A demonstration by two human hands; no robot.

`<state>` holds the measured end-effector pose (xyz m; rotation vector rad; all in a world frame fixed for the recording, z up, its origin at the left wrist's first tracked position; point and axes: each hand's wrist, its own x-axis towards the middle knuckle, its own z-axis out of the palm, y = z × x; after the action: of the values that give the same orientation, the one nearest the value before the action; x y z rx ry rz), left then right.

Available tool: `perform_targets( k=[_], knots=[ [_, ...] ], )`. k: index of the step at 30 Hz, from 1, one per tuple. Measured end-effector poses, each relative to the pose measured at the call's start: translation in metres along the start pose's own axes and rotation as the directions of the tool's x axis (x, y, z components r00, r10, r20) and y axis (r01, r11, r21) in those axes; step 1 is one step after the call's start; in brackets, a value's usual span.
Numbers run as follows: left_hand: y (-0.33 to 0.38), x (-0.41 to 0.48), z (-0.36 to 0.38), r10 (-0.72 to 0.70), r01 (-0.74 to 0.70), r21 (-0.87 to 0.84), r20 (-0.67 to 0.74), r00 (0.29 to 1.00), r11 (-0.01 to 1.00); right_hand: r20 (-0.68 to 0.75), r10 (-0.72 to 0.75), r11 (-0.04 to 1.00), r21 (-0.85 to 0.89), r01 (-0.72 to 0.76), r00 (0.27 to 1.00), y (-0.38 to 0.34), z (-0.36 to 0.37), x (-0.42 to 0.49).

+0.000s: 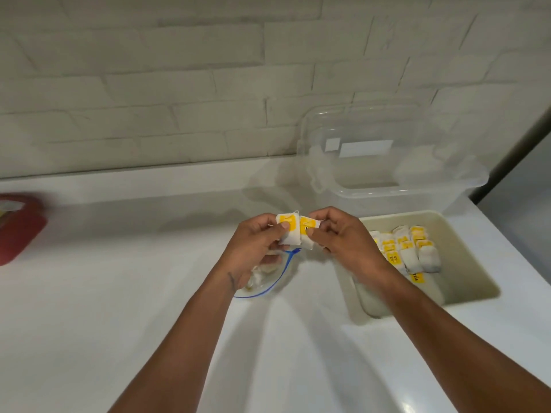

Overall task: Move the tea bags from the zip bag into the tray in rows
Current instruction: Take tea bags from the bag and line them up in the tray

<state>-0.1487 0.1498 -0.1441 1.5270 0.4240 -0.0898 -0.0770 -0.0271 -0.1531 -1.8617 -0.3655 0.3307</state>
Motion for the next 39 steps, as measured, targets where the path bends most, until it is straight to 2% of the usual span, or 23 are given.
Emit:
perform_targets(
  k=[4,6,10,13,15,17,19,21,25,31,35,39],
  knots=[
    [0.002,0.004,0.017,0.123,-0.114,0.155,-0.048,0.991,0.981,-0.061,-0.028,0.997,-0.073,0.023,0.998,0.003,-0.029,-0.009],
    [0.001,0.004,0.028,0.18,-0.175,0.223,-0.005,0.984,0.959,-0.079,-0.041,0.992,-0.118,0.032,0.996,0.003,-0.049,-0.014],
    [0.003,0.003,0.066,0.268,-0.284,0.27,0.094,0.959,0.92,0.062,-0.004,0.998,-0.059,0.007,0.998,0.009,-0.102,-0.027],
    [0.007,0.004,0.097,0.291,-0.32,0.266,0.142,0.946,0.909,0.074,0.004,0.986,-0.165,0.008,0.997,0.017,-0.134,-0.031],
    [0.007,0.006,0.116,0.283,-0.326,0.368,0.167,0.944,0.871,0.086,0.041,0.961,-0.277,-0.016,0.995,0.023,-0.149,-0.031],
    [0.005,0.009,0.133,0.279,-0.317,0.551,0.154,0.948,0.772,0.148,0.111,0.968,-0.24,-0.073,0.983,0.031,-0.158,-0.03],
    [0.004,0.012,0.146,0.257,-0.268,0.678,0.119,0.959,0.685,0.16,0.117,0.962,-0.264,-0.072,0.98,0.039,-0.165,-0.027],
    [0.003,0.016,0.154,0.219,-0.2,0.77,0.08,0.973,0.606,0.149,0.087,0.939,-0.343,-0.032,0.985,0.05,-0.171,-0.021],
    [-0.006,0.017,0.161,0.146,-0.107,0.888,0.046,0.988,0.446,0.252,0.132,0.925,-0.379,-0.028,0.959,0.073,-0.172,-0.011],
    [-0.018,0.007,0.171,0.186,-0.049,0.973,0.006,0.982,0.226,0.406,0.146,0.846,-0.524,0.099,0.902,0.091,-0.159,-0.005],
    [-0.018,0.002,0.178,0.205,-0.04,0.999,0.037,0.978,0.007,0.421,0.14,0.817,-0.561,0.136,0.896,0.095,-0.153,-0.003],
    [-0.015,-0.002,0.184,0.145,0.004,0.979,0.026,0.989,-0.202,0.472,0.173,0.783,-0.598,0.17,0.864,0.102,-0.149,-0.004]
  ],
)
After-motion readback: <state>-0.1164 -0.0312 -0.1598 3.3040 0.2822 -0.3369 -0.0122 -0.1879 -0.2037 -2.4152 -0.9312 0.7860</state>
